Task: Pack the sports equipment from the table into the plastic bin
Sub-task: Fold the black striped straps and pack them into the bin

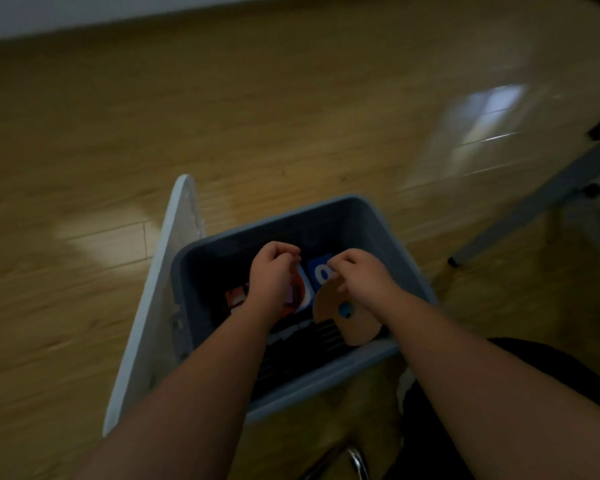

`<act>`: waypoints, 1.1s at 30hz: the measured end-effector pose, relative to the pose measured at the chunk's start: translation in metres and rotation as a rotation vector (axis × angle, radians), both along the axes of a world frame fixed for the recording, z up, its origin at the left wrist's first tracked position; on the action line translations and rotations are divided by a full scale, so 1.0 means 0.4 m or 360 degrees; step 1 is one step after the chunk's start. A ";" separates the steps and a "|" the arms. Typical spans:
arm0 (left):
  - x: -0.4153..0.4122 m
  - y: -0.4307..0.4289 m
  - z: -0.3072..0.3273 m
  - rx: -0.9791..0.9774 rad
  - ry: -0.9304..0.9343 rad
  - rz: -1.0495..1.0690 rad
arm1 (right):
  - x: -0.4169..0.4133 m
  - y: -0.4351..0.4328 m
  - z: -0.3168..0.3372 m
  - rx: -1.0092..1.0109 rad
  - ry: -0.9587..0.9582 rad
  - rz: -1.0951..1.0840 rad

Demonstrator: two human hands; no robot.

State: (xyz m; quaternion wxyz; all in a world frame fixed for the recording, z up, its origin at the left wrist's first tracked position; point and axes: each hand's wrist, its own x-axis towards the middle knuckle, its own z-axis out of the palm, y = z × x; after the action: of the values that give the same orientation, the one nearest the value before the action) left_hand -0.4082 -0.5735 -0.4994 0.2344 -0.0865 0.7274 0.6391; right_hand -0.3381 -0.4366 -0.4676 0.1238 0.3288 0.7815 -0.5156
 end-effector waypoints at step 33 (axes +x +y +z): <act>0.575 0.778 0.888 -0.0389 0.1996 -0.1397 | 0.791 0.553 0.856 0.1032 0.0865 -0.1057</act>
State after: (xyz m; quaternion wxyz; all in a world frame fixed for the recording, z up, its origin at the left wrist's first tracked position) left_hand -0.1780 -0.2622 -0.1444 -0.0006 0.5624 0.7571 0.3324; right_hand -0.0216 -0.2152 -0.1253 -0.3606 0.4344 0.7584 -0.3258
